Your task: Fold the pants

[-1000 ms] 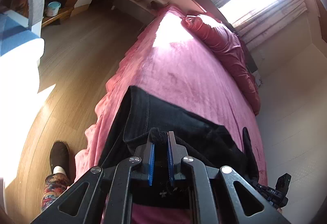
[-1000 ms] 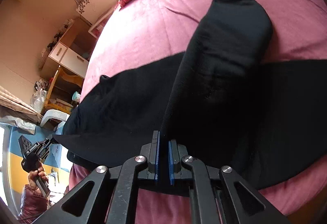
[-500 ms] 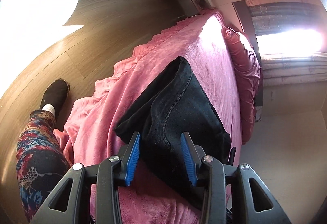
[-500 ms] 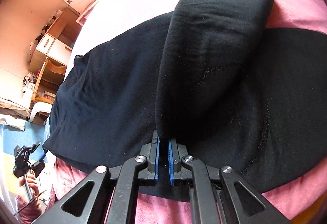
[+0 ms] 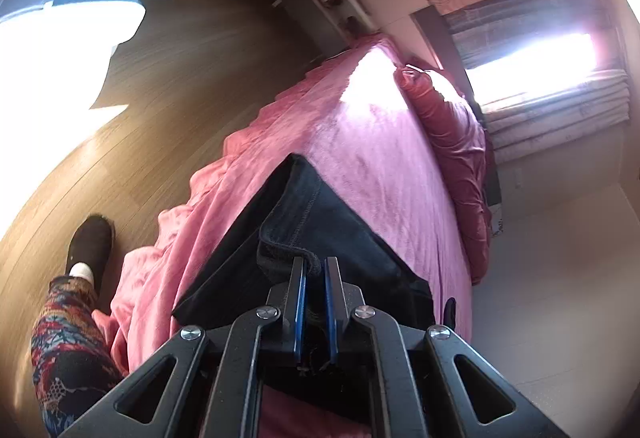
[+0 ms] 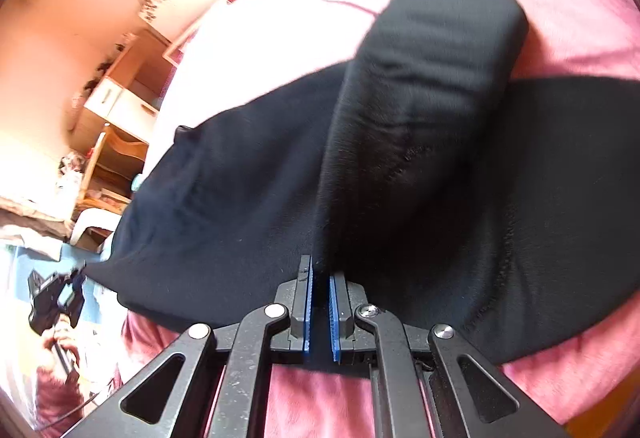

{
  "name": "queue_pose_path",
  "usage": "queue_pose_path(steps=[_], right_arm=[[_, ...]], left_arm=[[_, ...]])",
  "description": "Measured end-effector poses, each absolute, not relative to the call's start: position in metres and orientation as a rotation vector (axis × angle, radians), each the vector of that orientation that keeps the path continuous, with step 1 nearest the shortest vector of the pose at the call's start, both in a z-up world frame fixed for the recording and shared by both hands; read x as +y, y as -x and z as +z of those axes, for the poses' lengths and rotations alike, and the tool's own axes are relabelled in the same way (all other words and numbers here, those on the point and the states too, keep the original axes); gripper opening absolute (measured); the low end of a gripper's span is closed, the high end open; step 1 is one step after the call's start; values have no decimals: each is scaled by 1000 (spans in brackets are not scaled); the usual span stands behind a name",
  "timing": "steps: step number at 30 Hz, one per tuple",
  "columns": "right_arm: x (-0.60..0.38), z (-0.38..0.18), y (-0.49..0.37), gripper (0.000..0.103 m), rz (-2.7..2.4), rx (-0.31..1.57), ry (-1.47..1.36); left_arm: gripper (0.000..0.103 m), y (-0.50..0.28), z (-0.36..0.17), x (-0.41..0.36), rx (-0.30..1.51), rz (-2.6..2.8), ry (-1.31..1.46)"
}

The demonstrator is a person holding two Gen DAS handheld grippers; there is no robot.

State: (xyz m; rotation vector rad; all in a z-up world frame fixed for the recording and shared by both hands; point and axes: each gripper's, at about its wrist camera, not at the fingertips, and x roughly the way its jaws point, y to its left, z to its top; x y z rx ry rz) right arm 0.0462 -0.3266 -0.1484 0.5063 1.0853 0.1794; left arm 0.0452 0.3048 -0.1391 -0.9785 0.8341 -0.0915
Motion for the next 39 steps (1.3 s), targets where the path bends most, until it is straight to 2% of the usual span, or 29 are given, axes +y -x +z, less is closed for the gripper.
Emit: queue_pose_path(steps=[5,9,17,22,24,25,26,27,28,29,32,33,34,36,38,39], right_arm=[[-323,-162,-29,7,173,1146,-467],[-321,-171,-22,6,147,1165,-461],[-305,-139,-9,6,174,1109,-361],[-301,-170,-16,7,136,1182,-339],[-299,-177,-20,7,132,1206,-349],[-299,-177,-22,11,134,1206,-355],[-301,-175,-22,13,152,1211,-369],[-303,-173,-23,23,163,1215,-378],[-308,-170,-22,41,175,1226,-386],[-312,-167,-22,47,189,1239,-390],[-326,-145,-17,50,203,1221,-349],[-333,-136,-16,56,191,1203,-342],[-338,-127,-18,67,174,1182,-343],[-350,-109,-26,74,127,1125,-348],[-359,-95,-43,74,60,1074,-345],[-361,-90,-55,78,45,1054,-343]], left_arm=[[8,-49,-156,300,950,-36,828],[7,-32,-183,307,1007,2,852],[7,-21,-180,308,1002,-2,839],[8,-24,-193,303,1069,34,812],[12,-25,-197,302,1086,66,803],[17,-25,-197,303,1090,83,811],[26,-25,-196,305,1095,121,804],[29,-24,-192,308,1096,167,790],[29,-23,-187,311,1083,201,783],[29,-21,-180,314,1059,228,778],[31,-17,-150,315,959,268,728],[31,-17,-141,311,930,256,706],[31,-18,-133,304,907,236,680],[34,-25,-121,284,886,175,618],[34,-34,-115,254,896,87,547],[34,-38,-113,237,900,32,511]])
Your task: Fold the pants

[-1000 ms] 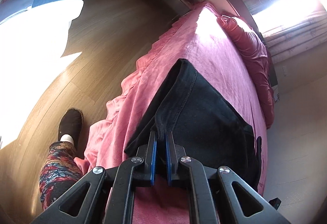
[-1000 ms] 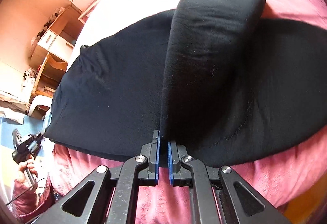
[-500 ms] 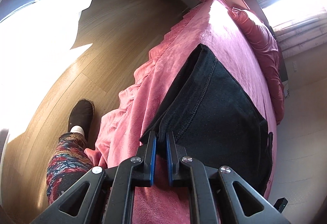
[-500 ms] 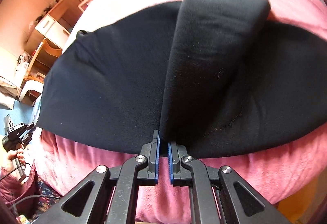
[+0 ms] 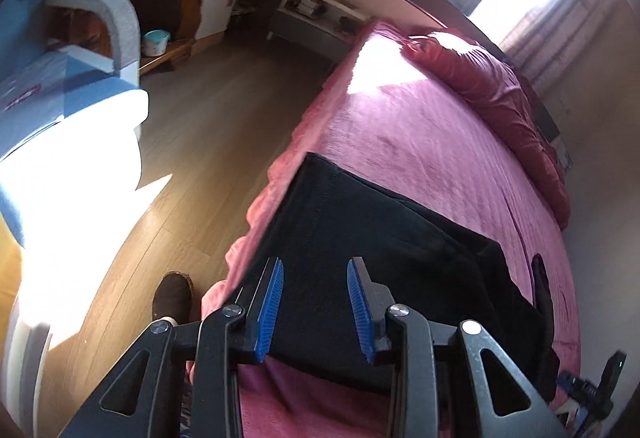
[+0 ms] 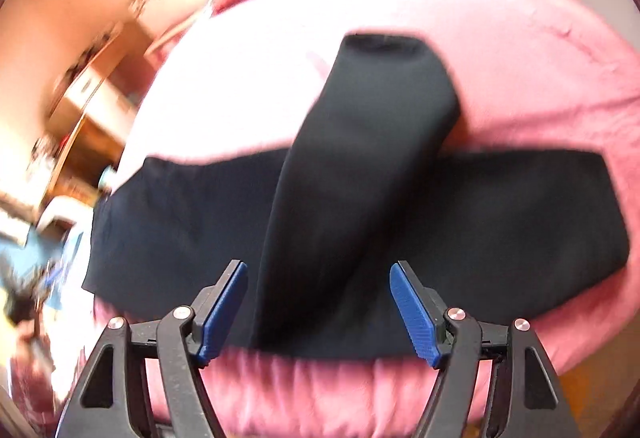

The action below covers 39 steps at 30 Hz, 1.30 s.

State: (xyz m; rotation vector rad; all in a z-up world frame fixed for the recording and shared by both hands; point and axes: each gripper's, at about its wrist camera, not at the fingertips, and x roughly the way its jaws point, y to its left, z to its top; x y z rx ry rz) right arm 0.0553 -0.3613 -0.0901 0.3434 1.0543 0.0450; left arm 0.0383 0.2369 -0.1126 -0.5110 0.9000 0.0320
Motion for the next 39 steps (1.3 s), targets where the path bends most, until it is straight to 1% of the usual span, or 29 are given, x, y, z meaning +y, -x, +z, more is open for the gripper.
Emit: queue_pose_path(steps=[1,2,6,9,12,14,15,16,21,23,26,27,28,29,33,39], right_arm=[[-363,-89,-69,83,46,1049,-342],[-365,-90,-83,85,50,1055,-343],[-366,-102,-139,85,34,1138,-320],[-362,-101,-179,85,-30,1143,-231],[-367,-108,-215,84,-82,1159,-253],[-376,-113,-240,79,-114,1160,-289],[-379,-116,-253,72,-117,1171,-315],[-380,-118,-264,67,-135,1178,-322],[-387,-137,-309,66,-225,1210,-365],[-385,-148,-319,64,-268,1241,-324],[-379,-161,-325,55,-274,1267,-242],[-375,-159,-326,41,-259,1260,-207],[-372,-154,-323,13,-242,1251,-179],[-372,-150,-320,6,-242,1243,-156],[-382,-114,-292,6,-234,1143,-167],[-432,-45,-209,6,-234,930,-335]], left_arm=[[34,-43,-112,220,908,-25,479],[34,-47,-112,202,921,-79,454],[34,-56,-121,140,980,-244,391],[34,-55,-128,106,1020,-320,346],[34,-51,-135,85,1054,-359,284],[34,-50,-139,77,1075,-377,267],[34,-50,-140,74,1084,-379,263],[34,-51,-142,73,1089,-377,266],[34,-44,-147,73,1115,-373,277],[34,-45,-150,73,1129,-368,276],[34,-45,-152,72,1144,-368,276],[34,-45,-153,71,1149,-370,275],[34,-44,-154,71,1153,-371,274],[34,-46,-155,71,1155,-373,275],[34,-47,-156,70,1160,-374,280],[34,-52,-153,71,1145,-385,282]])
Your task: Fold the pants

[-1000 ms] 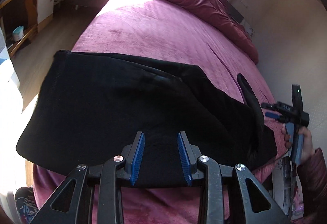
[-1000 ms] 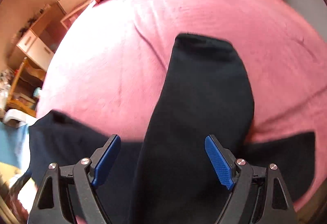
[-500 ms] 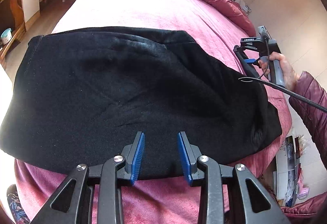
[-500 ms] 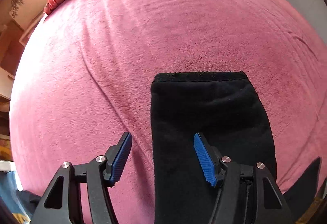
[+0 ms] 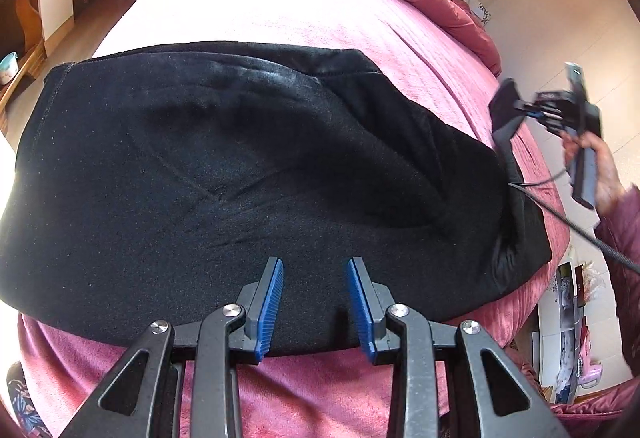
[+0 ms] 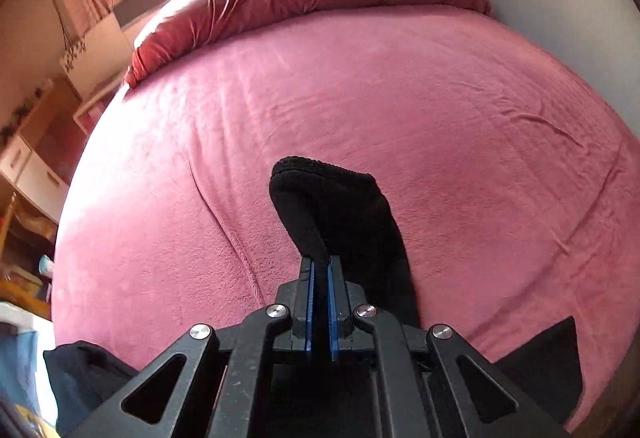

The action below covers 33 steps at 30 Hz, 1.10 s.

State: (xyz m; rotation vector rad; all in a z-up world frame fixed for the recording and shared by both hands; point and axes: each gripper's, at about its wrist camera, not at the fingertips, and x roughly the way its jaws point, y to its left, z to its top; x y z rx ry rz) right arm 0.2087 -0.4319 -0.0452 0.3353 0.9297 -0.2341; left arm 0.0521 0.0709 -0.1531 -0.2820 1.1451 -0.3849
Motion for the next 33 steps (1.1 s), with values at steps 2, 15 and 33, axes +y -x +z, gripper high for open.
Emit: queue_pose_path(steps=[2,15,33], right_arm=[[-453,-29,-173,6,-254,872,-398],[-564,-86,17,6,-437,765,-748],[-631,-166,61,43,-499,772,-1024]], left_arm=[[34,-49,-151,73,1139,-390,284],[34,-34,-136,53,1140,-433,228],[34,-34,-142,12,1187,-445,151]])
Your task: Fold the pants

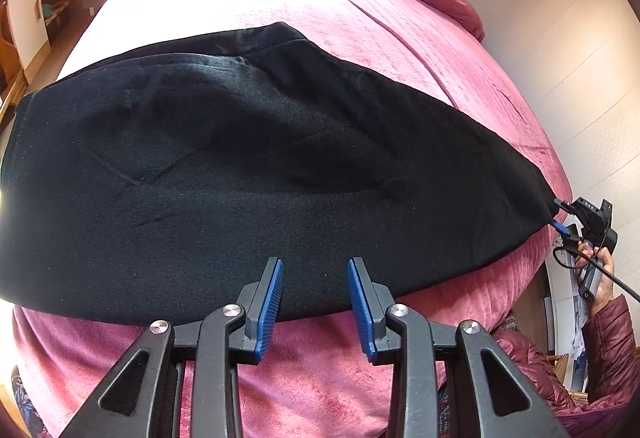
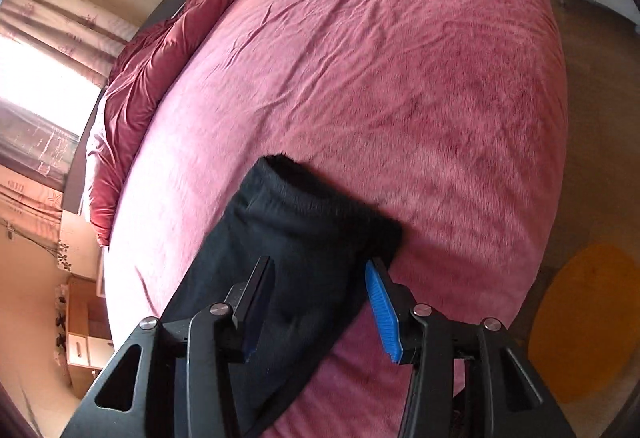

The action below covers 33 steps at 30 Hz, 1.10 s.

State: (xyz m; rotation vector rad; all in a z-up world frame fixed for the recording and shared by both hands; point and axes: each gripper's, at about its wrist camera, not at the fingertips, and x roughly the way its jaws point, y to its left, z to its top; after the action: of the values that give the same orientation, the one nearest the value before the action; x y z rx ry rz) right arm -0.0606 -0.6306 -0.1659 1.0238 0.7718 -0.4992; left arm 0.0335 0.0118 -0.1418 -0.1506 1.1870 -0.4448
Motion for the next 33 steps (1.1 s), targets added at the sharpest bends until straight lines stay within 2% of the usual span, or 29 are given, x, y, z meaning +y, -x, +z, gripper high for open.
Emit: queue_pose_path(steps=[1,3,7,10,12,15,18,25,33], right_arm=[[-633,-164,56,29,-512,781,-1008],[-636,-158,49,18,-545,809,-967],[-634,-134,46,14,-557,791,-867],[-639,-155,45,14,-583,891,-849],[-639,-170,44,15,-608,951,-835],[-640,-172,44,18,-620,938,-845],[-639,-163,45,38,-648,953,-834],[-604,-109,49,43,-588,882,-714],[-464,-107,-44,44,-116,993,-577]], left_arm=[[34,-34,-142,10,1187,-446,147],[34,-34,-143,6,1187,-446,140],[34,-33,-142,5,1172,-450,139],[34,-33,-144,4,1173,-454,145],[34,-34,-145,6,1179,-454,142],[34,-36,-142,9,1175,-461,138],[34,-36,-141,7,1165,-471,131],[34,-37,-134,-1,1123,-496,87],[35,-43,-132,11,1101,-464,123]])
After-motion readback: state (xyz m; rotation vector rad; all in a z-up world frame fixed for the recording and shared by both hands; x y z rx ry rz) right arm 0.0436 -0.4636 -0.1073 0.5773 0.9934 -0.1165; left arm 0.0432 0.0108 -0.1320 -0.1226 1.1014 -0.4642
